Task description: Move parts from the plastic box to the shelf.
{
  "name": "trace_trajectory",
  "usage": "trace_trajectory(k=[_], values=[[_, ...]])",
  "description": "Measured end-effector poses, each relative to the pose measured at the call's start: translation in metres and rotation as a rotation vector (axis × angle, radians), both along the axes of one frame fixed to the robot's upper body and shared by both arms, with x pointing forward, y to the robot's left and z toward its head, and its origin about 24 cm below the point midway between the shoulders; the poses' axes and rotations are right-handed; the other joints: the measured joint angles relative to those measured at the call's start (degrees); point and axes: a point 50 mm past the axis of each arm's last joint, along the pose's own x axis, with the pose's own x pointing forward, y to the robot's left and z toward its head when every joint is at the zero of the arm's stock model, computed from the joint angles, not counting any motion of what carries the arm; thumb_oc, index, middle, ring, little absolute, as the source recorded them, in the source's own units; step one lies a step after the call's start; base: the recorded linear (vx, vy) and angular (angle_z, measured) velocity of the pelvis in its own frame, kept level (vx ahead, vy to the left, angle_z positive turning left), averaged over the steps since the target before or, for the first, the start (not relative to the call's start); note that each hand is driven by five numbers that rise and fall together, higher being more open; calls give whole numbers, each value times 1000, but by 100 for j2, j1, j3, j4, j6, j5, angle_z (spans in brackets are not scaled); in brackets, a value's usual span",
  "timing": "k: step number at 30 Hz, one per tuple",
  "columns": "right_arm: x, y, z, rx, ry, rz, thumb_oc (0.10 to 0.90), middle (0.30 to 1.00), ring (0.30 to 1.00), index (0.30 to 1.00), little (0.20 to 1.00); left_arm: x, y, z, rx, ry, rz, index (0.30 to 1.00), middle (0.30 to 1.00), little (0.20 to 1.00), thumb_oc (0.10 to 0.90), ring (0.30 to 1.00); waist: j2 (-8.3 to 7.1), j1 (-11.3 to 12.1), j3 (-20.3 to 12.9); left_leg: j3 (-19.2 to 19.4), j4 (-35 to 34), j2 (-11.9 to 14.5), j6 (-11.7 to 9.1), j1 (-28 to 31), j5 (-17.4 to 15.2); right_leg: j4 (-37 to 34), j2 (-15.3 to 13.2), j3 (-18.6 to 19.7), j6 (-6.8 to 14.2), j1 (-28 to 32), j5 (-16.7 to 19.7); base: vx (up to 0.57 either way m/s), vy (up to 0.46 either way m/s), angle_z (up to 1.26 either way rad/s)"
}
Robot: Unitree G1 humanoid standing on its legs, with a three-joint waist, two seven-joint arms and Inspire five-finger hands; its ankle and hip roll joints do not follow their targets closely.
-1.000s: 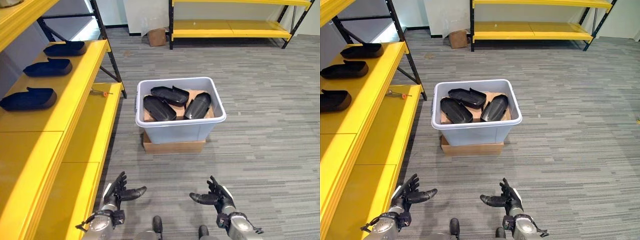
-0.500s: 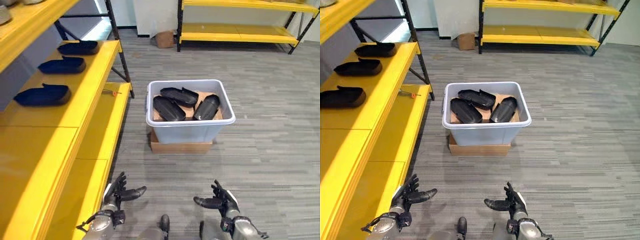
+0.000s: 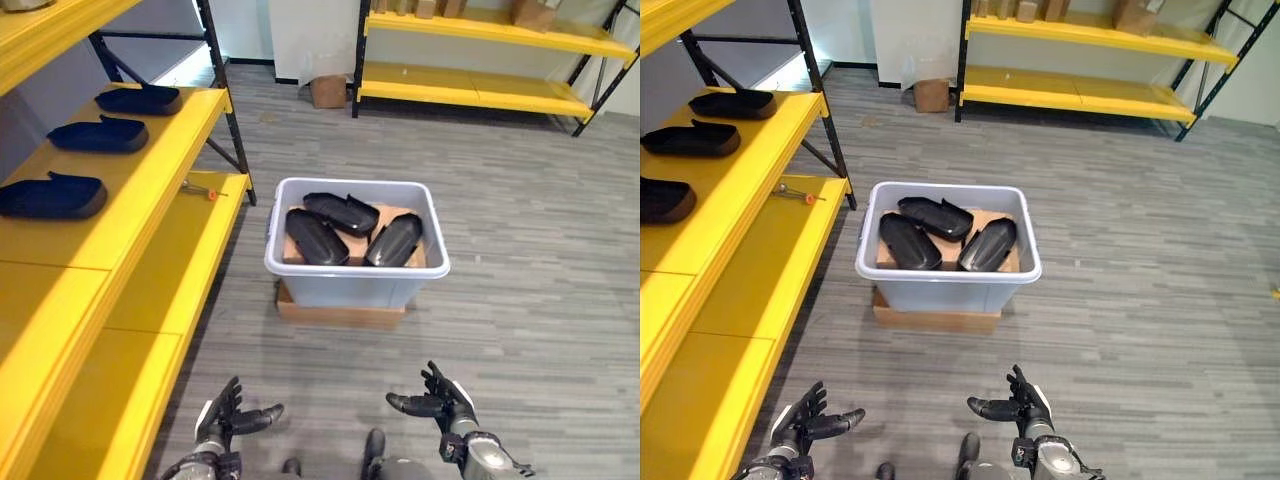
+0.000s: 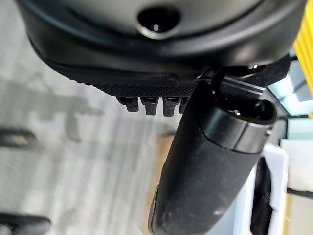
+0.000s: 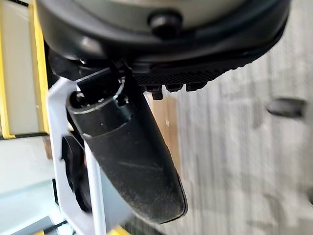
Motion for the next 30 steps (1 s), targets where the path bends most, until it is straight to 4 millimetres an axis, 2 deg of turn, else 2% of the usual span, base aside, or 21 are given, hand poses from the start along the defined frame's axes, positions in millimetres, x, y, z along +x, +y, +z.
trace_trajectory(k=[3,4,5,6,7,8,9,10,11,12,14,16,17,19,20,21,22,23,24,27,30], values=[[4,-6,3,-14,-14,-9,900,1000,1000,1000,1000,6,0,3,-1,-21,0,1000,1000,1000,900,1000,0,-1,-4,-103,860,158,-57,-261,-36,-166,236,30,-53,221,-66,136,-166,-23],[5,-8,6,-22,-26,-10,900,1000,1000,1000,1000,9,-2,4,-8,-31,1,1000,1000,1000,900,1000,-4,27,0,-234,1638,152,-68,-565,-41,-255,306,31,-166,350,-147,55,-112,-22],[3,-11,6,-29,-22,-10,900,1000,1000,1000,1000,11,-4,4,-16,-43,6,1000,1000,1000,900,1000,22,104,3,-389,2752,159,-103,-1044,11,-260,383,76,-451,444,-237,87,-145,-24],[0,-13,5,-29,-15,-14,900,1000,1000,1000,1000,12,-6,4,-21,-44,5,1000,1000,1000,900,1000,45,147,17,-507,3447,159,-84,-1377,180,-266,464,82,-676,510,-247,99,-127,-22],[-3,-13,3,-30,-4,-14,900,1000,1000,1000,1000,11,-6,4,-24,-40,5,1000,1000,1000,900,1000,52,182,17,-575,3840,163,-137,-1655,305,-249,512,68,-706,563,-382,137,-128,1],[-7,-14,1,-31,5,-19,900,1000,1000,1000,1000,13,-7,4,-27,-44,3,1000,1000,1000,900,1000,49,174,37,-544,4130,186,-81,-1846,538,-209,547,49,-855,575,-572,64,-29,18],[-10,-13,-1,-25,23,-30,900,1000,1000,1000,1000,14,-6,5,-25,-46,0,1000,1000,1000,900,1000,10,180,138,-223,4416,308,11,-2073,389,-233,560,18,-801,656,-577,174,76,29],[-7,-12,0,-18,15,-38,900,1000,1000,1000,1000,13,-7,4,-28,-44,-1,1000,1000,1000,900,1000,-157,197,234,130,3695,223,-29,-2144,124,-270,503,52,-742,685,-517,143,75,28],[-5,-14,2,-15,4,-50,900,1000,1000,1000,1000,14,-8,4,-32,-44,-7,1000,1000,1000,900,1000,-153,168,275,227,3339,173,-6,-2242,30,-375,504,67,-664,704,-570,208,118,15],[-1,-14,3,-17,-5,-65,900,1000,1000,1000,1000,14,-10,4,-37,-44,-12,1000,1000,1000,900,1000,-195,209,344,373,2385,-8,-48,-2217,-43,-498,483,94,-624,718,-493,152,97,-10],[7,-15,7,-25,-25,-61,900,1000,1000,1000,1000,12,-11,2,-44,-35,-8,1000,1000,1000,900,1000,-40,318,534,375,1213,-94,-64,-2241,198,-559,622,167,-638,857,-412,241,138,-33],[9,-11,5,-20,-19,-62,900,1000,1000,1000,1000,12,-9,-2,-38,-14,-4,1000,1000,1000,900,1000,63,322,568,388,-181,-161,-151,-2121,749,-791,797,159,-513,1186,-496,230,139,-7],[8,-11,4,-21,-16,-60,900,1000,1000,1000,1000,14,-8,-2,-36,-16,-3,1000,1000,1000,900,1000,112,346,596,361,-572,-159,-140,-2106,960,-852,883,170,-472,1311,-525,237,159,-3],[4,-11,2,-22,-1,-60,900,1000,1000,1000,1000,15,-7,-1,-31,-18,-1,1000,1000,1000,900,1000,137,477,618,148,-592,-193,-36,-2085,1195,-907,958,354,-437,1524,-566,266,176,-46],[3,-11,2,-26,-2,-54,900,1000,1000,1000,1000,14,-7,-3,-31,-6,0,1000,1000,1000,900,1000,121,486,612,203,-356,-279,34,-1890,1278,-947,915,450,-389,1760,-669,230,173,-63],[1,-12,1,-28,2,-55,900,1000,1000,1000,1000,13,-7,-2,-32,-6,-2,1000,1000,1000,900,1000,123,462,567,230,-238,-313,38,-1793,1277,-946,903,450,-403,1851,-738,189,166,-30],[-4,-14,-1,-35,11,-63,900,1000,1000,1000,1000,16,-9,-1,-35,-17,-11,1000,1000,1000,900,1000,150,359,511,206,-290,-350,159,-1699,1538,-945,897,431,-359,1897,-813,336,381,-15],[-8,-13,-3,-32,27,-67,900,1000,1000,1000,1000,28,-8,6,-28,-55,-20,1000,1000,1000,900,1000,-17,358,479,384,-329,-539,388,-1603,1722,-863,647,484,-179,1908,-923,300,360,-14],[-7,-11,-3,-27,25,-65,900,1000,1000,1000,1000,34,-9,9,-25,-69,-24,1000,1000,1000,900,1000,-56,343,486,500,-59,-700,568,-1604,1417,-547,397,487,-1,1873,-1085,238,303,-24],[-3,-7,-1,-11,10,-47,900,1000,1000,1000,1000,42,-6,18,-7,-111,-25,1000,1000,1000,900,1000,-68,360,480,583,-32,-982,764,-1389,1236,-174,-53,425,146,1795,-1332,106,188,-4],[7,0,3,9,-20,-31,900,1000,1000,1000,1000,45,2,23,21,-125,-17,1000,1000,1000,900,1000,-105,447,483,709,39,-1159,823,-1391,1056,-20,-519,487,327,1666,-1373,74,134,-10]])
